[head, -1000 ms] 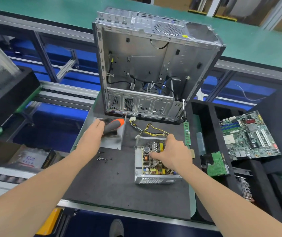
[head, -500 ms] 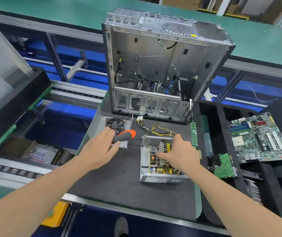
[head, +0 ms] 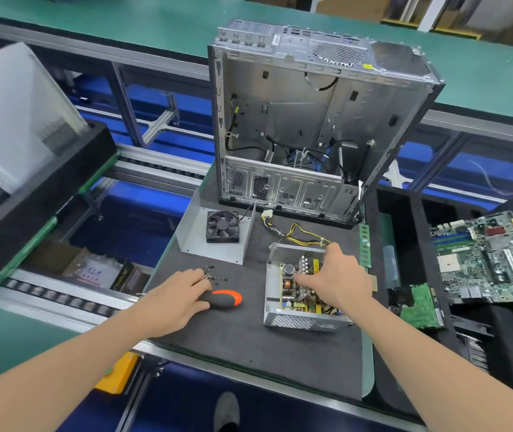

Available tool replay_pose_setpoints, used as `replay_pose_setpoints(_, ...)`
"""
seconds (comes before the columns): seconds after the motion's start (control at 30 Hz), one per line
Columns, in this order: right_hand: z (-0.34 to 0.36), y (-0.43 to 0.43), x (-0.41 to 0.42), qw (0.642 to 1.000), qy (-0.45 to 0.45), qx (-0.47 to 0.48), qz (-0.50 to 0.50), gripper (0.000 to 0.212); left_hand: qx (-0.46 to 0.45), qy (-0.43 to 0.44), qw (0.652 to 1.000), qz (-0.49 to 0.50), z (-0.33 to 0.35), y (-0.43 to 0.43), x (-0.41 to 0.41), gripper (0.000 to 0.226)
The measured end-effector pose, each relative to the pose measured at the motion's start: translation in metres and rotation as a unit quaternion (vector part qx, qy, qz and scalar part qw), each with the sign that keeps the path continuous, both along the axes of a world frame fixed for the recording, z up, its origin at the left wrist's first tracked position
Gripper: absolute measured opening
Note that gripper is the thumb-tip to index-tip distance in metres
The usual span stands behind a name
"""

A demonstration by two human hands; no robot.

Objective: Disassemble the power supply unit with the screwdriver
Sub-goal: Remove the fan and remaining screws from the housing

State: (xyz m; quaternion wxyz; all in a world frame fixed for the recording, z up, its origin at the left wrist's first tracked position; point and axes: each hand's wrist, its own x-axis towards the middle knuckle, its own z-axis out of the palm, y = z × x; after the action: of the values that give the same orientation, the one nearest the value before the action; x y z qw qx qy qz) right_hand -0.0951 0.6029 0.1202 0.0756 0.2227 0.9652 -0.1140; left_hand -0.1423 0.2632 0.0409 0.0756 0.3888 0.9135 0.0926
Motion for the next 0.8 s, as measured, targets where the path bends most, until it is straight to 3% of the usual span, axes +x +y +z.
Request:
replay_pose_setpoints(0.2,0.000,0.001,0.000,1.000,0.001,0.005,0.002,0.081,0.032,-0.027,0.997,0.063,-0.004,0.004,0.010,0.025)
replay_pose_setpoints(0.47,-0.002,0.002,0.000,1.000,0.000,0.006,0.002,0.080,0.052,-0.029,0.996,0.069,0.006,0.010,0.008,0.031)
replay_pose_setpoints(0.63,-0.002,0.002,0.000,1.000,0.005,0.010,0.004,0.083,0.052,0.011,0.997,0.048,0.019,0.027,0.003,0.047)
replay_pose_setpoints(0.73,-0.003,0.001,0.000,1.000,0.011,0.013,-0.001,0.083,0.145,0.031,0.989,0.016,0.032,0.054,0.007,0.060)
replay_pose_setpoints(0.8,-0.004,0.001,0.000,1.000,0.015,0.015,-0.005,0.082,0.202,0.017,0.979,-0.027,0.043,0.085,0.009,0.084)
